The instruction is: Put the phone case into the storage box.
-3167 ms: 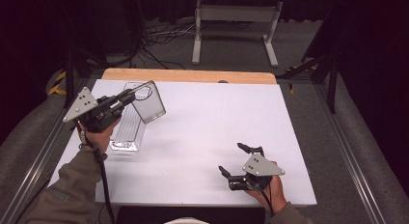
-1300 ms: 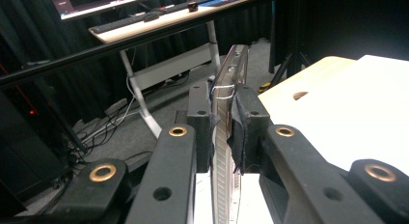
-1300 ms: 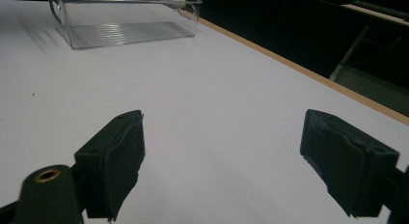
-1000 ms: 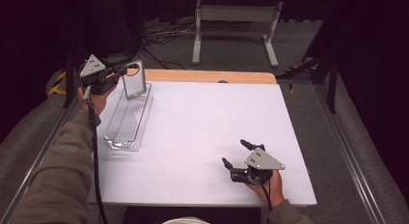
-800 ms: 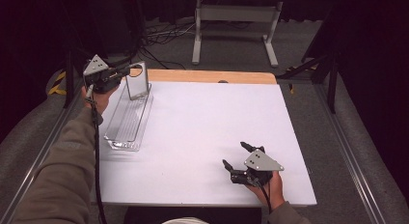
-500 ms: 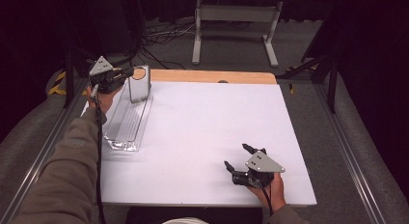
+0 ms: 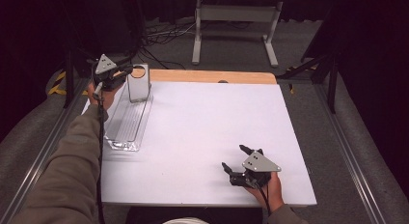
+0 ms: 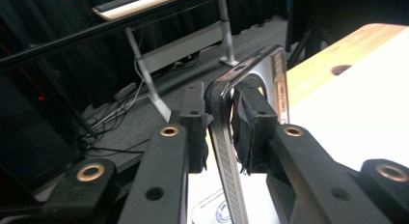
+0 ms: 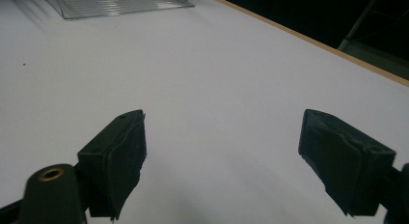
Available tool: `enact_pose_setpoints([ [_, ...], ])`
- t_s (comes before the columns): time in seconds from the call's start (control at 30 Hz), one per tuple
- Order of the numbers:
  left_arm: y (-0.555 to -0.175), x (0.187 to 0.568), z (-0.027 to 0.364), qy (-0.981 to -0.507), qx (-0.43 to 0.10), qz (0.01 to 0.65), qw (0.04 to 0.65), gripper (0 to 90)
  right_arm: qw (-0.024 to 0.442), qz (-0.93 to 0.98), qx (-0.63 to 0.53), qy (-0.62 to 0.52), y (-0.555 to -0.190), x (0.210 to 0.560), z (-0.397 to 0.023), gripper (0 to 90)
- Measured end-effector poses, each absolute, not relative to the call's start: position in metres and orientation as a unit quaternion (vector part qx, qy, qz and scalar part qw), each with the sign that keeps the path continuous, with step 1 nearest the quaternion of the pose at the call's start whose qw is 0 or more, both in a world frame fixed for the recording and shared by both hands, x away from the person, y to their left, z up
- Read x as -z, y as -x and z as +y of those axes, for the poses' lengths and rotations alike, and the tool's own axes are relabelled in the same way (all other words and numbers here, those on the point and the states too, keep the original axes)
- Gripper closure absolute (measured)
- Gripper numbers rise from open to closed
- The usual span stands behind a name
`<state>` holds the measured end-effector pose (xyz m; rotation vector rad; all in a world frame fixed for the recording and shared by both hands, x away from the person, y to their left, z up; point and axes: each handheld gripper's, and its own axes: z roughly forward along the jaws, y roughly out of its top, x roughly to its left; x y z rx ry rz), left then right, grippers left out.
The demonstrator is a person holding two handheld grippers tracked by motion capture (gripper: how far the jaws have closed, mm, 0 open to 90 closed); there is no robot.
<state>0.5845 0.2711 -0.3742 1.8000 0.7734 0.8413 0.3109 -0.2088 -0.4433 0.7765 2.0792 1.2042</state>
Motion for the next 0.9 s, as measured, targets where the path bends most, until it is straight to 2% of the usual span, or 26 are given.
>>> enact_pose_setpoints([
  [0.43,-0.5941,0.3783,0.2643,-0.736,-0.378,0.329,0.456,69.2,0.305,0.784,-0.457,-0.289,-0.3095,0.4413,-0.2083,18.7],
  [0.53,-0.5942,0.3781,0.2662,-0.731,-0.388,0.337,0.449,62.5,0.305,0.784,-0.457,-0.288,-0.3091,0.4410,-0.2082,18.7],
  [0.67,-0.5941,0.3787,0.2675,-0.733,-0.383,0.338,0.449,62.4,0.308,0.783,-0.458,-0.286,-0.3081,0.4404,-0.2078,19.1],
  [0.9,-0.5949,0.3792,0.2661,-0.735,-0.390,0.340,0.439,54.9,0.310,0.784,-0.458,-0.283,-0.3069,0.4399,-0.2067,19.6],
])
